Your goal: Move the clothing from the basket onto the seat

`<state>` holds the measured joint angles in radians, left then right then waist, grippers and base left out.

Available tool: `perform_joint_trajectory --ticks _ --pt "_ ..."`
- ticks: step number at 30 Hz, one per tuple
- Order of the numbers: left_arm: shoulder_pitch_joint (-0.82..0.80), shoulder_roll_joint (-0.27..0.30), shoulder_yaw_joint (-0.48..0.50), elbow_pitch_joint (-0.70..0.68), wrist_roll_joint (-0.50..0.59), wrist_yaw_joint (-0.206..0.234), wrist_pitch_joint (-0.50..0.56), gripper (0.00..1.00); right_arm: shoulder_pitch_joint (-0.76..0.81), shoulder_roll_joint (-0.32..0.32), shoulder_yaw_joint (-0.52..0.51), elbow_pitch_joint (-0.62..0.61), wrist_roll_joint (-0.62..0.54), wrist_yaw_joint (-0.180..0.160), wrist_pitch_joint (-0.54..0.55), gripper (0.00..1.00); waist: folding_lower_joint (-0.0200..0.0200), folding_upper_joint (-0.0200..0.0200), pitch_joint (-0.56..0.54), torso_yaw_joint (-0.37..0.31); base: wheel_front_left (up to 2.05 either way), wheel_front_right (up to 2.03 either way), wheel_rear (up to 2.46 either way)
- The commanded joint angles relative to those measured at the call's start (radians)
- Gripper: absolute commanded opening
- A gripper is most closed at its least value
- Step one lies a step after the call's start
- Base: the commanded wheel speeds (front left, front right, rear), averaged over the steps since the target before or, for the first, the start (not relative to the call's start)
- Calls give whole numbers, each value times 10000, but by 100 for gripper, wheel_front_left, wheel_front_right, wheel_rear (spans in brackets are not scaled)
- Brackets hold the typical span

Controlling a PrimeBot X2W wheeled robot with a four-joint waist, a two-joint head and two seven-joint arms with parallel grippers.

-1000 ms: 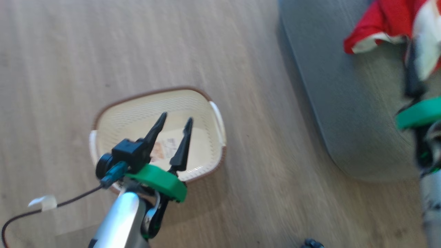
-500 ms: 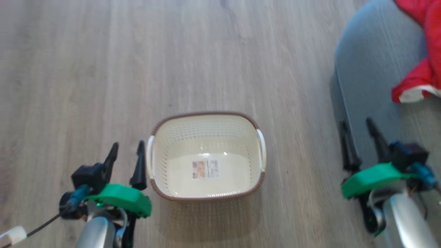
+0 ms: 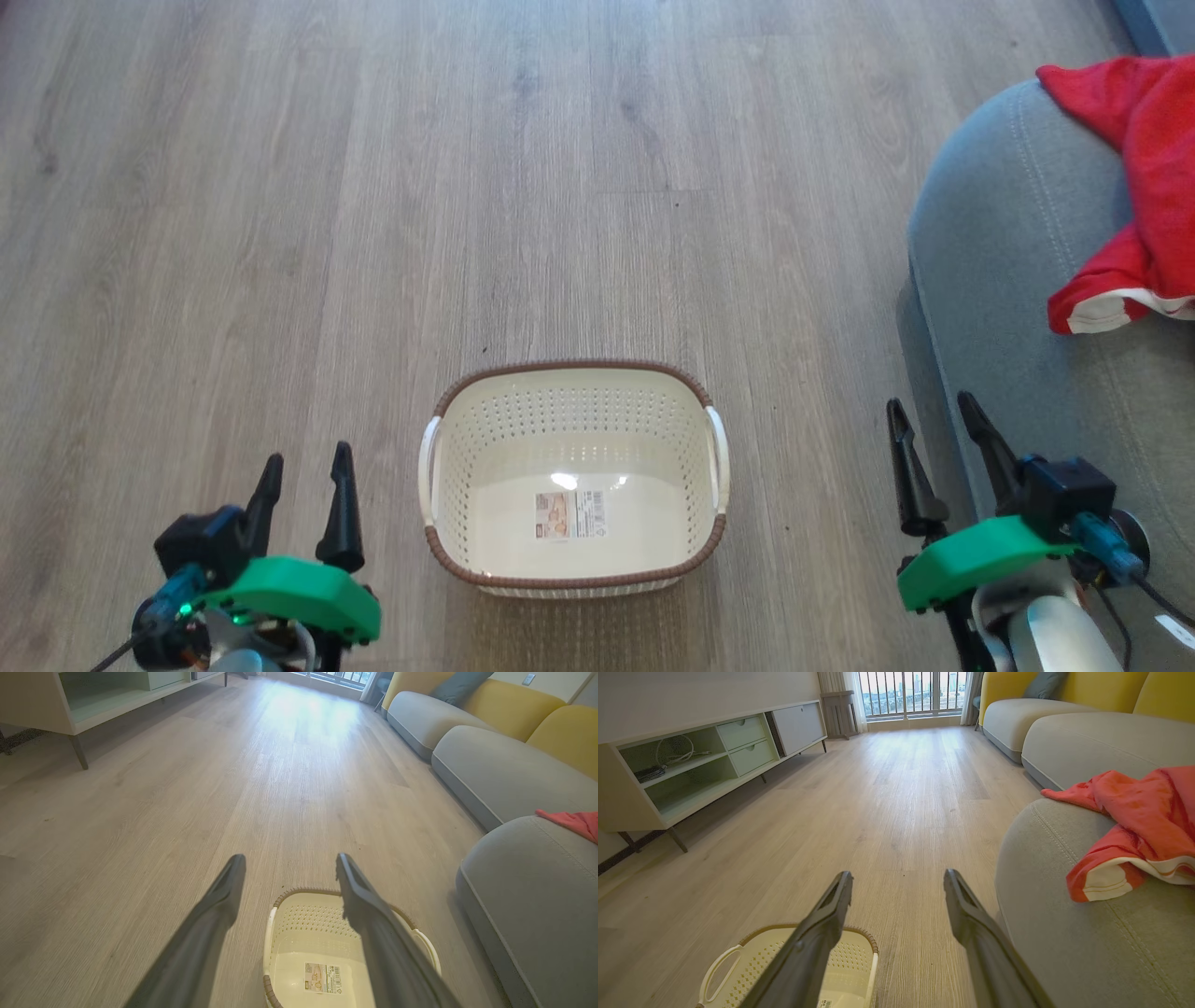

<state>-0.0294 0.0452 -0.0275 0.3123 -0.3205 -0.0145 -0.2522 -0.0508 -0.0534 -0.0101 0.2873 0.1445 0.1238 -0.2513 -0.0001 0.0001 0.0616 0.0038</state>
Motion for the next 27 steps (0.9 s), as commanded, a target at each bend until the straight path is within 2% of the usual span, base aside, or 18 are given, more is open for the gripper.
perform_joint_trajectory --ticks 1,10,11,27 --pt "-214 52 363 -393 -57 36 -95 100 -182 27 281 -335 97 69 -103 100 1 -1 -28 -24 0 0 0" --pt "-157 52 324 -565 167 59 -95 100 -100 30 288 -257 141 69 -104 100 1 -1 -178 -108 0 0 0" --pt "69 -4 -8 -178 128 3 3 0 37 13 60 65 148 -4 2 0 1 -1 -179 -107 0 0 0" --pt "-26 -9 157 -49 -1409 -138 474 0 -15 3 -48 175 1878 -2 422 0 1 -1 -231 -100 0 0 0"
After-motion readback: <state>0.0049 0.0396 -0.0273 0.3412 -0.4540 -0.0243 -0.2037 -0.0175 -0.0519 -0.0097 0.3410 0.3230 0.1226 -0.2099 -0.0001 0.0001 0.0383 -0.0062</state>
